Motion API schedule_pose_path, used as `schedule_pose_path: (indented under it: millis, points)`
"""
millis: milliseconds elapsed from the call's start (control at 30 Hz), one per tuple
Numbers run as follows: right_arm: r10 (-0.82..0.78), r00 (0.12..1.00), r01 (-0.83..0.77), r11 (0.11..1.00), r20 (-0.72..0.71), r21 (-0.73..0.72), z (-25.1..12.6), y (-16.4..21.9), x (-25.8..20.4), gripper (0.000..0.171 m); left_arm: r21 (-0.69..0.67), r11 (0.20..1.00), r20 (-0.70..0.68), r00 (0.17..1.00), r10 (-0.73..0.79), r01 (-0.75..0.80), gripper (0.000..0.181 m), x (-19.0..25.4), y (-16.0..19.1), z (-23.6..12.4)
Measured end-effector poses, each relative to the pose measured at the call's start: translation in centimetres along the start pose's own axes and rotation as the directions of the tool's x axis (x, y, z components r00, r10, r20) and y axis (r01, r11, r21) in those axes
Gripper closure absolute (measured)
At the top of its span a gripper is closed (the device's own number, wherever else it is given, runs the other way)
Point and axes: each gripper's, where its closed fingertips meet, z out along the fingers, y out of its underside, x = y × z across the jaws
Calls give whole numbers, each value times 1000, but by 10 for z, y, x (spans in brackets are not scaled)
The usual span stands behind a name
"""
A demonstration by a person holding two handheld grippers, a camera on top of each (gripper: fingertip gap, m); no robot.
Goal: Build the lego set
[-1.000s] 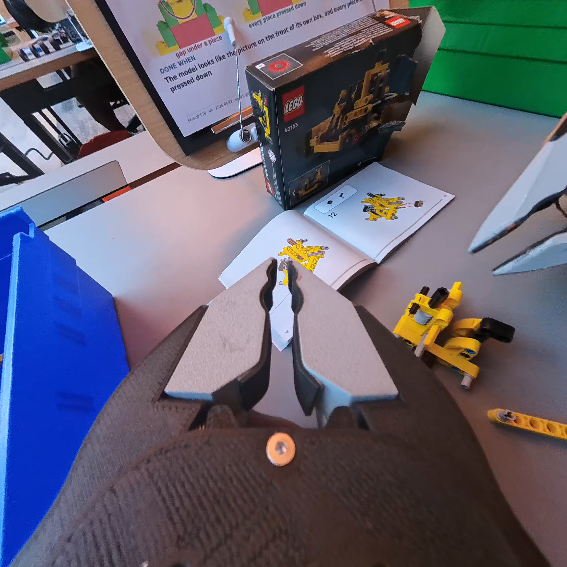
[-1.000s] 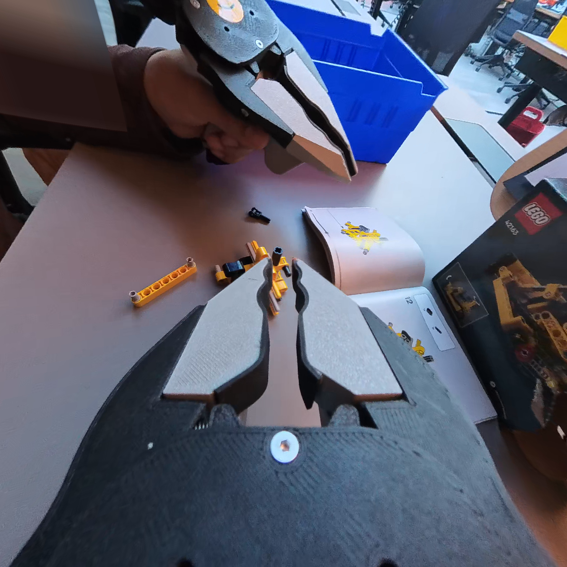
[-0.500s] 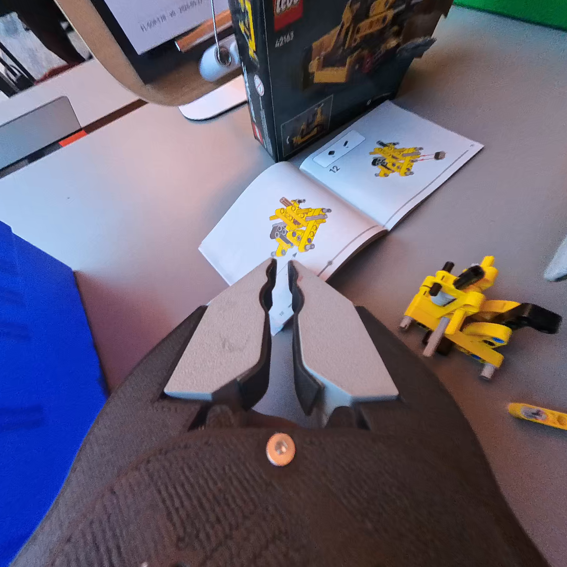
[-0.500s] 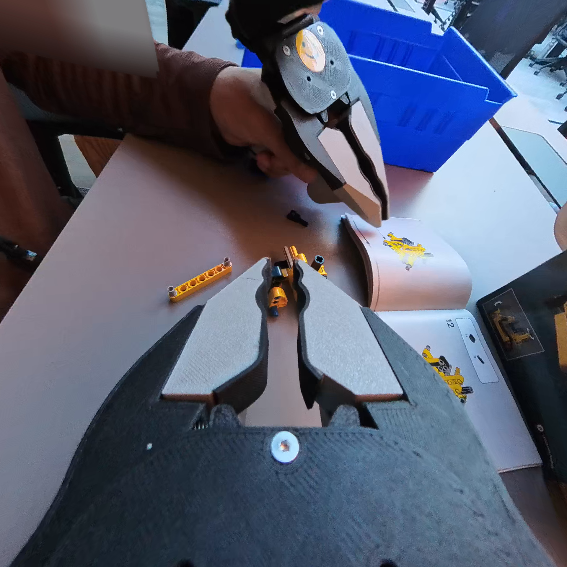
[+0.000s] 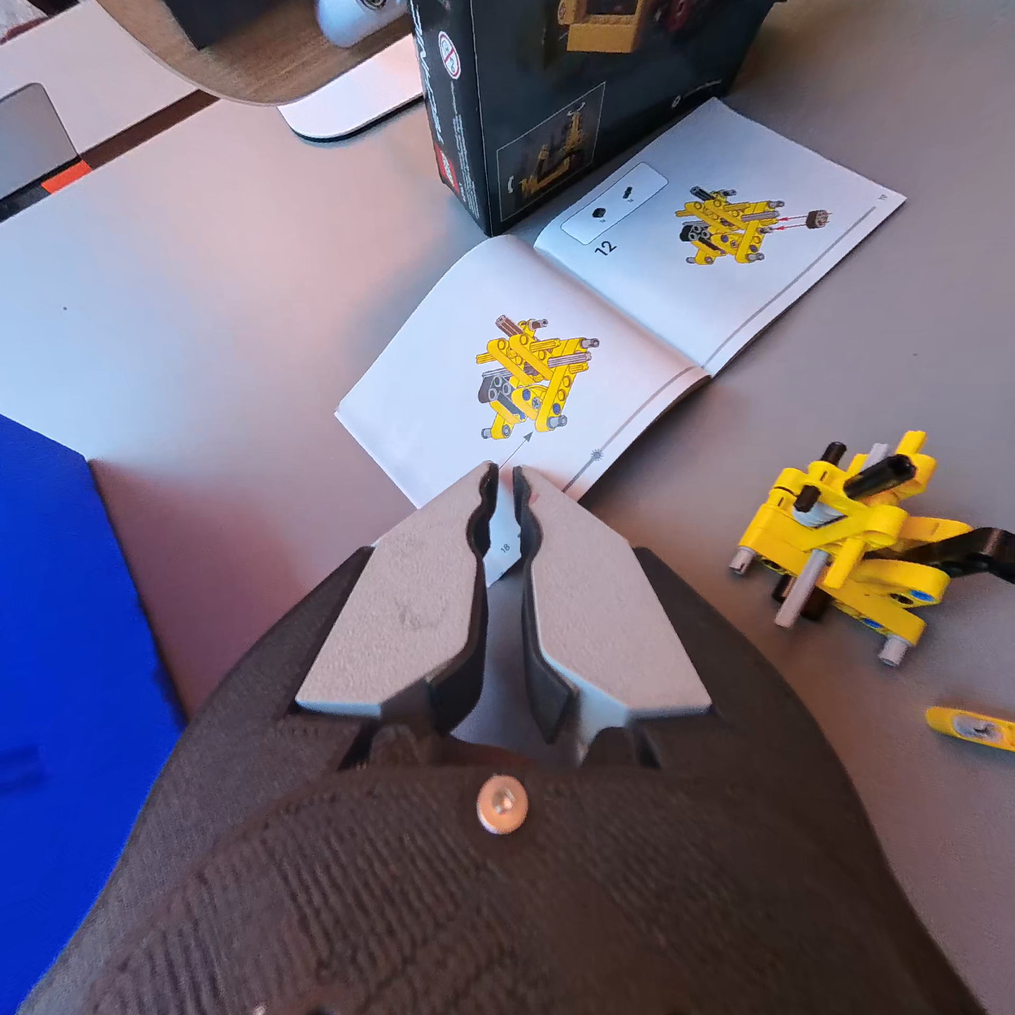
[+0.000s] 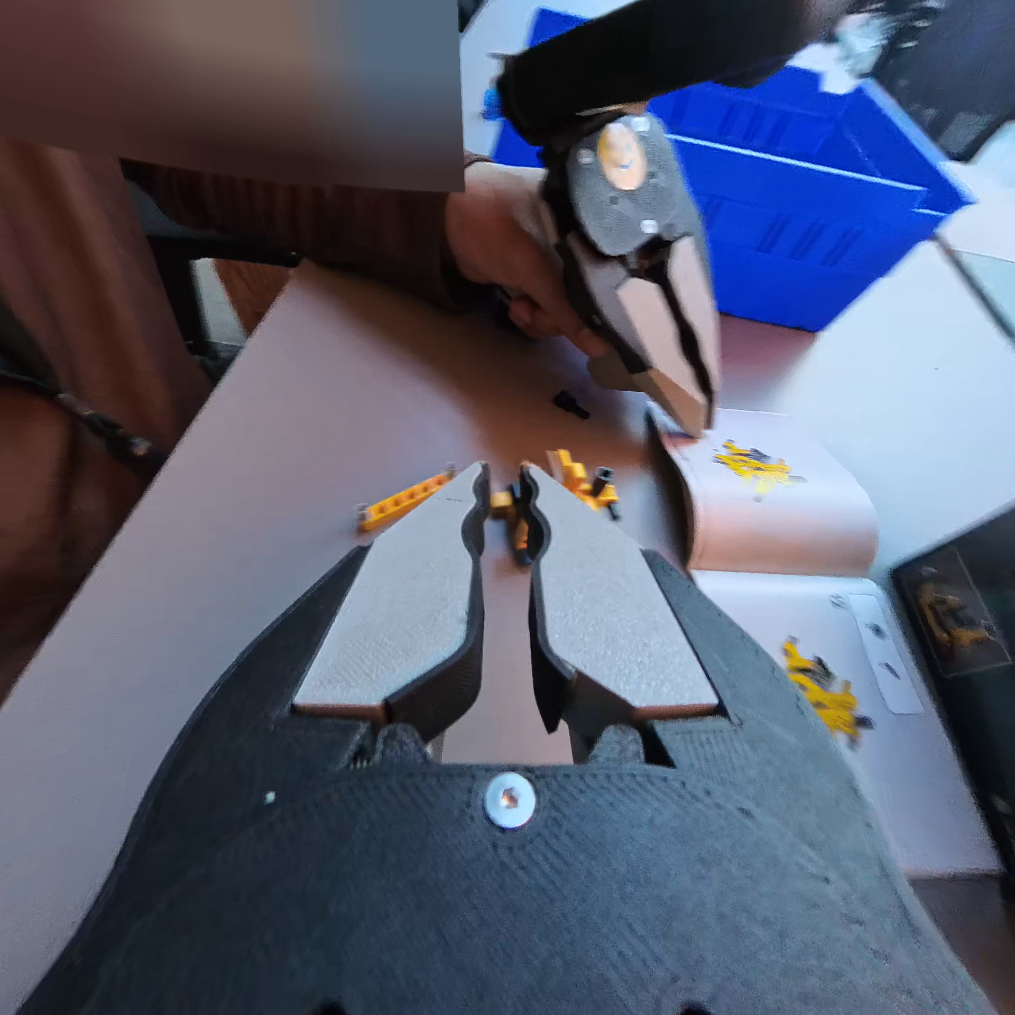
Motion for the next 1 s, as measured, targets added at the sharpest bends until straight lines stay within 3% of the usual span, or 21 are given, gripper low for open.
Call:
schedule_pose_path:
  millis: [133,300,500,700,833,1000]
  points:
    - [-1,979,9,999,203,-42,6,4,-39,160,4,1000,-11,1000,1,-1,179,1,0,0]
    - [-3,966,45,987,257,-155,15,19,-57,152,1,1000,-12,1000,5,-5,178,1,1,-1]
    - [-13,980,57,974,197,-221,19,26,-56,143,-20,1000,-17,1000,-2,2,178,0,3,2]
    - [83,979,-28,960,187,-279,27,35,-60,137,-25,1000,-16,1000,-5,5,178,0,4,2]
    - [152,975,-101,954,163,-284,36,32,-61,117,-20,1000,3,1000,23,-22,178,0,3,2]
    - [152,985,-116,934,81,-337,41,41,-52,114,-14,999,11,999,35,-35,178,1,2,1]
